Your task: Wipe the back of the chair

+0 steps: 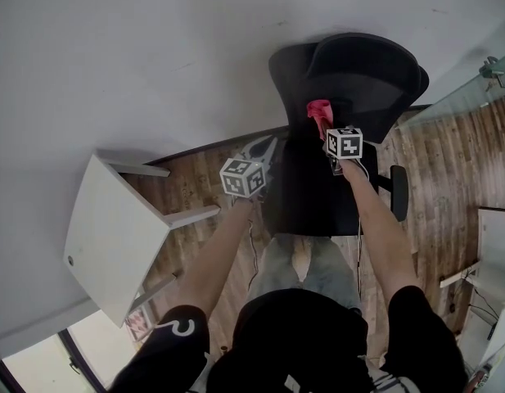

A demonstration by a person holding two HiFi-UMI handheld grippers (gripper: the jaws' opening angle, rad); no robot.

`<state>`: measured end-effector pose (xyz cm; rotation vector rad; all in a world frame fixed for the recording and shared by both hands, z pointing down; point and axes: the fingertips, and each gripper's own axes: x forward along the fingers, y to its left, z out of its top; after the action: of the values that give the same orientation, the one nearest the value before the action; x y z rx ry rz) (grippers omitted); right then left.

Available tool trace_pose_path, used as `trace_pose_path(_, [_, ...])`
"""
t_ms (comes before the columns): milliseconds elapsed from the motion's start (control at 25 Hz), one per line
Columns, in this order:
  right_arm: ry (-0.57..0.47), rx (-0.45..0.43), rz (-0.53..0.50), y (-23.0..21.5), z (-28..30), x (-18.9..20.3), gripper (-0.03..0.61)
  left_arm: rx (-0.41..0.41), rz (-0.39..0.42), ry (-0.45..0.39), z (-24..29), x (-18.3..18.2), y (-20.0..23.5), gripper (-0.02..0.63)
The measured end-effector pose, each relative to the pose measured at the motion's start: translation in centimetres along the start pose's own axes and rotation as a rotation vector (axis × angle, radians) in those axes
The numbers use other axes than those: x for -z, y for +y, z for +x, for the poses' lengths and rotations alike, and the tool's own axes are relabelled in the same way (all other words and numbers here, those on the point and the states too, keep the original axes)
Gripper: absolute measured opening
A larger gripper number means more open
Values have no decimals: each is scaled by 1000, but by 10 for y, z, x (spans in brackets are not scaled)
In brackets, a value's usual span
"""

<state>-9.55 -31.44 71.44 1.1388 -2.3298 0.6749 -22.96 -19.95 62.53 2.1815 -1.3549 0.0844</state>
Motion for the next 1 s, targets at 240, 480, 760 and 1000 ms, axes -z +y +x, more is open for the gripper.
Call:
trace_pose_path(240, [5, -18, -1, 47, 33, 5, 67, 3, 14, 21, -22, 2, 38, 26])
trace_pose_path(480, [-14, -41, 10, 71, 64, 4, 67, 9, 38, 66, -24, 10, 67, 25])
trace_pose_path(760, [1, -58, -15, 66, 92, 8, 67, -12, 65, 85, -10, 13, 79, 25])
trace_pose_path(1000, [5, -23, 18, 19, 93, 1, 66, -36, 63, 78, 16, 12, 68, 25])
